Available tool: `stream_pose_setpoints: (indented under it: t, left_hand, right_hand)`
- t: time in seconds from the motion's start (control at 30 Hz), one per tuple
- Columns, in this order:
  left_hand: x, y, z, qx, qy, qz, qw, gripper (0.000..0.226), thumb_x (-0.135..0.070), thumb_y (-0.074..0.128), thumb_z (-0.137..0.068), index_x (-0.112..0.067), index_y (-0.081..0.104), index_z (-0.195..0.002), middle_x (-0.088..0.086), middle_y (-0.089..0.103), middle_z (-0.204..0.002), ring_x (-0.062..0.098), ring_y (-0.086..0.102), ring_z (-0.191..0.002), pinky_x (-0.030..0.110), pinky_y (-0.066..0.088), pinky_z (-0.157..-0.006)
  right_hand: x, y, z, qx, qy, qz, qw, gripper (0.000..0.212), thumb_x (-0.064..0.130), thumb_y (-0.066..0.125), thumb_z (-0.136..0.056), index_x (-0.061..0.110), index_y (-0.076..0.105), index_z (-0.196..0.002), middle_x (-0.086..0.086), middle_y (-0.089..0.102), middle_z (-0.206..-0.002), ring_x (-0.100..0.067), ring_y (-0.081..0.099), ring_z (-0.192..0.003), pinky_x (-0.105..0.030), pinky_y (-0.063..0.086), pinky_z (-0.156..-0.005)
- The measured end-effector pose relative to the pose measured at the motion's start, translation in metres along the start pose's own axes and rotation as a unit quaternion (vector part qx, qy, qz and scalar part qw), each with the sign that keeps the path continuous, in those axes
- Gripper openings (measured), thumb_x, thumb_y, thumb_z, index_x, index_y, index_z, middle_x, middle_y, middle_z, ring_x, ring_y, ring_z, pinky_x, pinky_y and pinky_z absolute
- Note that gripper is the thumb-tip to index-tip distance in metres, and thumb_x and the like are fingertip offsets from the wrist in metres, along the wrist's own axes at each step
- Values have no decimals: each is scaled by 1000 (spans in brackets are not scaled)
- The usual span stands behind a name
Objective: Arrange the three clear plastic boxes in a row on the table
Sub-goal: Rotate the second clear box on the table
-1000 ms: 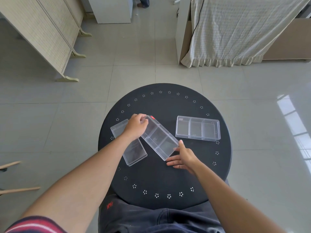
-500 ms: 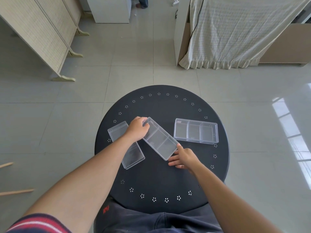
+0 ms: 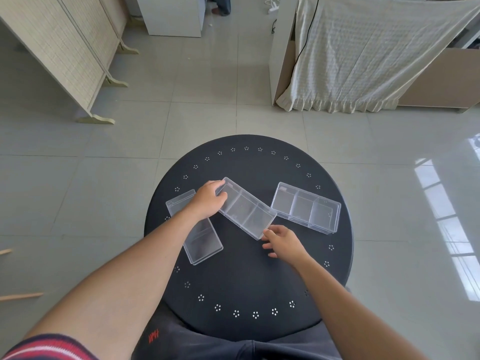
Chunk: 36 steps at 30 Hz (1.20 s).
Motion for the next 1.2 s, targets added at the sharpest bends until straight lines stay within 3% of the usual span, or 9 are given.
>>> stream_pose_setpoints:
  t: [0.17,0.37,0.43,0.5,0.57,0.73,0.93,1.07,1.2]
  left_hand:
    - [6,-9,0,-18,9,0,1000,55,-25,53,-107,-18,49,-162,0,44,-168,20,43,-156,37,32,-126]
    - [23,-42,8,-116,52,-9,992,40,-19,52,-107,-15,68,-143,-1,62,-150,17,59,-139,35,44,-120]
    - [31,-51,11,-132,58,-19,989,36,-18,53,-107,-14,71,-138,1,66,-144,17,62,-134,27,46,-113]
    - [40,-57,13,-131,52,-45,989,35,-20,56,-109,-11,71,-138,4,66,-143,20,62,-134,21,39,-109]
    - [54,-60,14,-122,37,-68,990,37,-25,58,-109,-9,69,-141,8,65,-145,24,62,-135,26,40,-110]
    - [86,-62,20,-112,-11,-90,990,43,-34,62,-108,-9,67,-143,12,65,-142,30,64,-130,36,46,-109]
    - [106,-63,24,-98,-53,-111,988,42,-37,68,-105,-14,69,-140,12,68,-134,32,65,-125,39,49,-103]
    - [116,-60,26,-82,-93,-82,989,42,-42,72,-102,-15,72,-134,6,77,-127,29,71,-115,36,53,-94]
    - [121,-55,29,-81,-127,-71,986,43,-48,74,-99,-18,74,-130,5,78,-123,29,72,-110,34,55,-90]
  right_hand:
    - [3,5,-3,-6,18,43,999,44,43,63,-102,18,57,-139,6,75,-121,-15,81,-95,-32,63,-75]
    - [5,38,0,36,20,125,991,55,50,63,-100,-1,65,-121,-2,75,-101,-19,83,-96,-43,64,-92]
    - [7,47,3,29,11,163,986,48,55,64,-98,11,61,-116,-5,80,-110,-22,79,-104,-40,59,-93]
    - [10,59,4,30,3,166,986,55,60,65,-94,21,55,-132,1,77,-116,-19,76,-106,-35,58,-93]
    - [14,72,6,38,-6,168,985,67,60,65,-93,18,53,-144,2,76,-120,-19,74,-112,-35,57,-98]
    - [25,94,13,47,-49,164,984,79,54,65,-101,15,35,-163,1,54,-161,-23,56,-144,-37,49,-113]
    - [36,91,8,49,-83,151,984,95,53,68,-100,19,17,-173,-1,42,-172,-23,47,-154,-41,45,-120]
    - [31,94,6,74,-96,190,974,112,65,80,-86,21,22,-171,-2,40,-167,-22,49,-150,-38,46,-118]
    - [15,96,1,80,-116,236,961,134,66,96,-63,24,22,-168,5,33,-157,-22,57,-137,-46,53,-114]
Point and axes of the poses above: each hand's wrist, its own z-axis away from the middle knuckle, its own y-axis out of the palm, x = y × z, the point moved 6 cm from there along -z, towards the middle knuckle
